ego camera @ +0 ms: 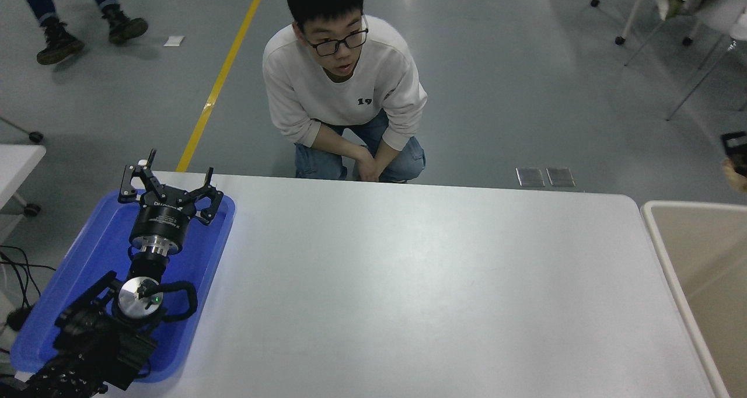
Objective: Pick up paper ball place in dustbin
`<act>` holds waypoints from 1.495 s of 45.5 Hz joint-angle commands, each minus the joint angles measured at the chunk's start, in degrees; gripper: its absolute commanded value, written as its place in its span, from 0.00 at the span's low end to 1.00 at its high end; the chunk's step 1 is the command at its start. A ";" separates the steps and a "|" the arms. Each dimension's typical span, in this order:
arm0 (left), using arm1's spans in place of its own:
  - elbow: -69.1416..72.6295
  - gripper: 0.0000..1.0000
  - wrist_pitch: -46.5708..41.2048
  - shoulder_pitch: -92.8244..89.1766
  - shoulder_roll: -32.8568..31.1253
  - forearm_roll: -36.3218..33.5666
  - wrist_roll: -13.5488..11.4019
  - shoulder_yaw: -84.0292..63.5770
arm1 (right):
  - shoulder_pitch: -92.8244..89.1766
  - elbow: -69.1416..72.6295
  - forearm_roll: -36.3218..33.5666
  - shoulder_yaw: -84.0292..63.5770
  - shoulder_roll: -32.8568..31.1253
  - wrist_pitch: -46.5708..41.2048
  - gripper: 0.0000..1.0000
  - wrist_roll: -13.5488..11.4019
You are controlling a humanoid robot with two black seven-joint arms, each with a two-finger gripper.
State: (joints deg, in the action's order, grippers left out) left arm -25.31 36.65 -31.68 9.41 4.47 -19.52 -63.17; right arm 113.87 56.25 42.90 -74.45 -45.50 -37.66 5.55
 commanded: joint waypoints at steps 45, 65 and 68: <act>0.00 1.00 0.00 0.04 0.08 0.01 0.01 -0.02 | -60.60 -39.63 0.70 38.76 -0.21 11.54 0.00 7.19; 0.00 1.00 0.00 0.04 -0.01 0.01 0.01 -0.02 | -75.64 -52.20 -15.12 39.82 13.50 21.57 0.00 6.31; 0.00 1.00 0.00 0.04 -0.01 0.01 0.01 -0.02 | -76.17 -52.20 -15.56 39.91 14.56 23.15 0.00 6.22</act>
State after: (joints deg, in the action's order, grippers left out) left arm -25.31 36.65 -31.64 9.43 4.48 -19.52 -63.19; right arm 43.21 7.27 32.11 -35.57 -36.46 -19.90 12.16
